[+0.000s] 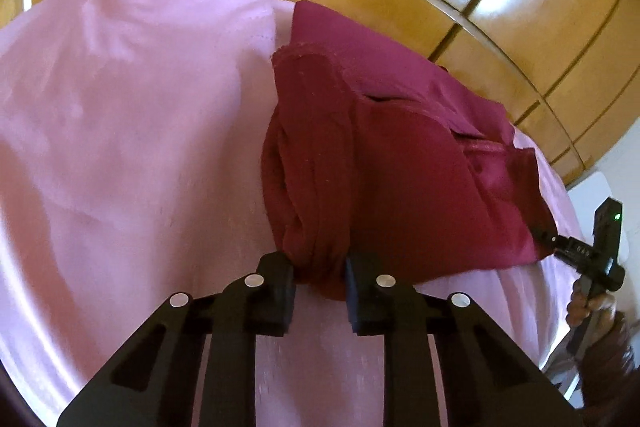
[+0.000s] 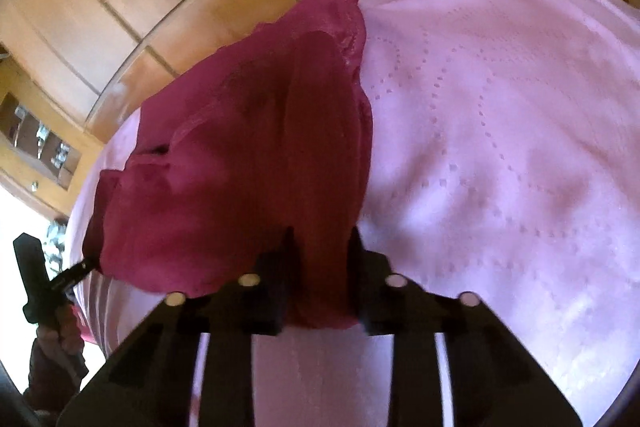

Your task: Fold small clothes

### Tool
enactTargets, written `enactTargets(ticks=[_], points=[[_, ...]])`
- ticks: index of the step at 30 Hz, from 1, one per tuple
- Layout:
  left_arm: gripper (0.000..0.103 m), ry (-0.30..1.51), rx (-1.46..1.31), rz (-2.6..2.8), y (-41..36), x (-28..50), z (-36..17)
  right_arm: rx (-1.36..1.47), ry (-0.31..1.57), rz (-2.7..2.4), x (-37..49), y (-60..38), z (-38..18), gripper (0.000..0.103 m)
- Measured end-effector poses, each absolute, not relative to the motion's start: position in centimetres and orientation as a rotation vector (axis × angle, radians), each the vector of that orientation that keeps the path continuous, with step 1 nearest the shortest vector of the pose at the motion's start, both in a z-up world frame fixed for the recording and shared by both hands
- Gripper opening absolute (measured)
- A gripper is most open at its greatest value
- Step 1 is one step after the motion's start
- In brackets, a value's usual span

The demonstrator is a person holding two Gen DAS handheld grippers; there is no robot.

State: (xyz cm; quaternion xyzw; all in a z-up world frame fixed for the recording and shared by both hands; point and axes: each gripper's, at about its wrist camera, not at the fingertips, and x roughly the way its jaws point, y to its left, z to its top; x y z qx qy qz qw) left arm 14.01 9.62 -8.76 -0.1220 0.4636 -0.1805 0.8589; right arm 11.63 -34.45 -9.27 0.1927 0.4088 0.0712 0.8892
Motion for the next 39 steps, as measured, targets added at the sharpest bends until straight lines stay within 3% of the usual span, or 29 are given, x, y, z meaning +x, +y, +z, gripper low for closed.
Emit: enactTargets(ticks=[3, 13, 16, 17, 18, 19, 20, 21, 23, 30, 31, 32, 33, 34, 35, 36, 39], points=[[0.018, 0.975, -0.264, -0.390, 10.0, 12.4, -8.6, 0.365, 0.851, 0.163, 9.8, -34.0, -8.7, 0.009], [0.018, 1.017, -0.327, -0.487, 11.1, 4.2, -8.4, 0.289, 0.942, 0.206, 1.4, -34.9, -8.5, 0.008], [0.022, 1.003, -0.361, -0.500, 12.1, 3.9, -7.9, 0.281, 0.953, 0.223, 1.0, -34.9, -8.5, 0.009], [0.030, 0.982, -0.389, -0.487, 12.6, 4.3, -7.5, 0.288, 0.953, 0.229, 1.3, -35.0, -8.4, 0.010], [0.045, 0.955, -0.425, -0.479, 13.2, 5.0, -7.2, 0.296, 0.951, 0.231, 1.8, -35.2, -8.3, 0.016], [0.053, 0.933, -0.453, -0.468, 13.9, 5.7, -6.8, 0.305, 0.946, 0.226, 2.4, -35.3, -8.2, 0.021], [0.064, 0.919, -0.468, -0.455, 14.0, 6.2, -6.6, 0.311, 0.938, 0.216, 2.7, -35.4, -8.1, 0.035], [0.065, 0.896, -0.481, -0.438, 14.3, 7.2, -6.2, 0.316, 0.929, 0.205, 2.9, -35.7, -7.9, 0.049], [0.065, 0.882, -0.469, -0.421, 14.0, 8.8, -5.9, 0.314, 0.895, 0.173, 3.8, -36.0, -7.3, 0.057], [0.065, 0.940, -0.440, -0.427, 11.5, 13.5, -7.6, 0.337, 0.801, 0.102, 9.0, -37.2, -5.8, 0.061], [0.063, 0.958, -0.442, -0.430, 11.1, 14.1, -8.2, 0.336, 0.802, 0.106, 9.6, -37.1, -5.9, 0.061], [0.051, 0.971, -0.444, -0.444, 10.7, 14.5, -8.4, 0.326, 0.807, 0.110, 10.4, -36.9, -6.1, 0.058], [0.036, 0.984, -0.430, -0.447, 10.2, 14.9, -8.5, 0.316, 0.816, 0.114, 11.1, -36.6, -6.3, 0.048], [0.029, 0.983, -0.408, -0.449, 9.9, 14.9, -8.5, 0.303, 0.837, 0.121, 11.8, -36.2, -6.7, 0.039], [0.013, 0.972, -0.389, -0.452, 9.8, 14.8, -8.3, 0.286, 0.857, 0.125, 12.3, -35.6, -7.0, 0.020], [0.009, 0.955, -0.373, -0.447, 9.6, 14.6, -8.0, 0.255, 0.869, 0.122, 12.4, -35.2, -7.0, 0.009], [0.008, 0.883, -0.328, -0.446, 9.9, 13.4, -6.2, 0.214, 0.829, 0.123, 10.9, -34.6, -5.8, 0.008]])
